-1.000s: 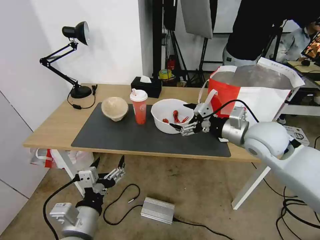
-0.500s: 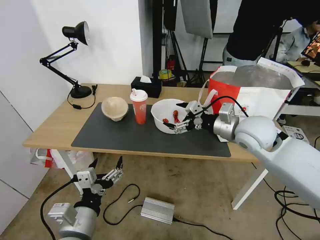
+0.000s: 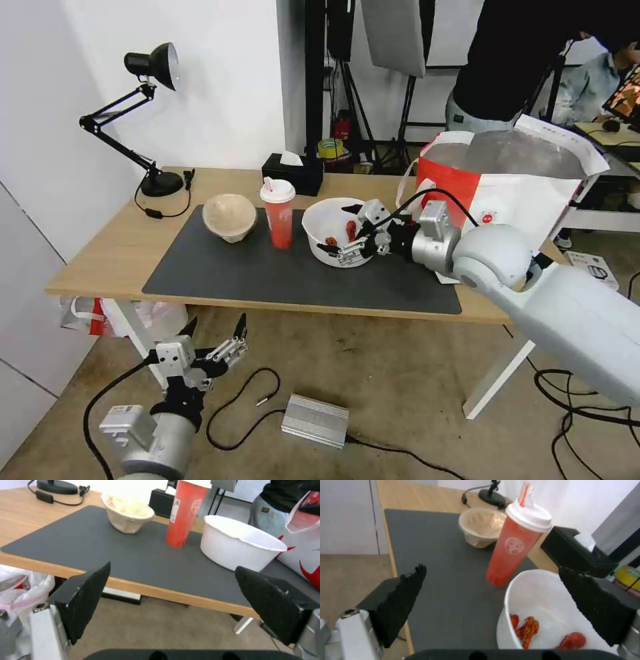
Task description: Pick up the trash from the table and place it into the takeout bag.
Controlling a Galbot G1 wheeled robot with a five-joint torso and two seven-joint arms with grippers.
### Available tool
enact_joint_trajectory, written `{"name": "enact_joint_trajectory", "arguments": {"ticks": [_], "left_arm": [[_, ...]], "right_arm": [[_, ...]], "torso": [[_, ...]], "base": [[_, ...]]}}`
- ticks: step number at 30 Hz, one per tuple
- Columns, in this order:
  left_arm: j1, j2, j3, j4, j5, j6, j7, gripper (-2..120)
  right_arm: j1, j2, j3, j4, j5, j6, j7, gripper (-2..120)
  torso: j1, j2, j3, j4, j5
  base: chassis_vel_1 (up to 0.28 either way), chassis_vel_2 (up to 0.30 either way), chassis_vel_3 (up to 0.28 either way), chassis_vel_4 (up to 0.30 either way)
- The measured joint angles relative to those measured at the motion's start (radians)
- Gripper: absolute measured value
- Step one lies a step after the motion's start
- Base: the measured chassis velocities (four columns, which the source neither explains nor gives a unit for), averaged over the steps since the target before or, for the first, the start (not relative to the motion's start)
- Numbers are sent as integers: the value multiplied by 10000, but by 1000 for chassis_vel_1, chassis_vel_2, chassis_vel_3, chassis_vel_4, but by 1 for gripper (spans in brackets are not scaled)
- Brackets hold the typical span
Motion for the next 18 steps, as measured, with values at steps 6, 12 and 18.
{"name": "enact_joint_trajectory", "arguments": {"ticks": [6,12,18], "left_arm": [[13,30,-17,-2,4,-50,14,100],[39,96,-38,-10,4,-152,24,100],[85,63,-3,41,23,-283,34,100]], "right_arm": [[134,100,-247,-158,-170,-305,36,100],[355,193,-409,-405,-203,-603,-34,100],[457,228,-482,-438,-215,-732,-80,100]], "torso": [[0,0,0,0,1],[0,0,0,0,1],[0,0,0,0,1]], "base": [[0,0,0,0],[0,0,0,0],[0,0,0,0]]}}
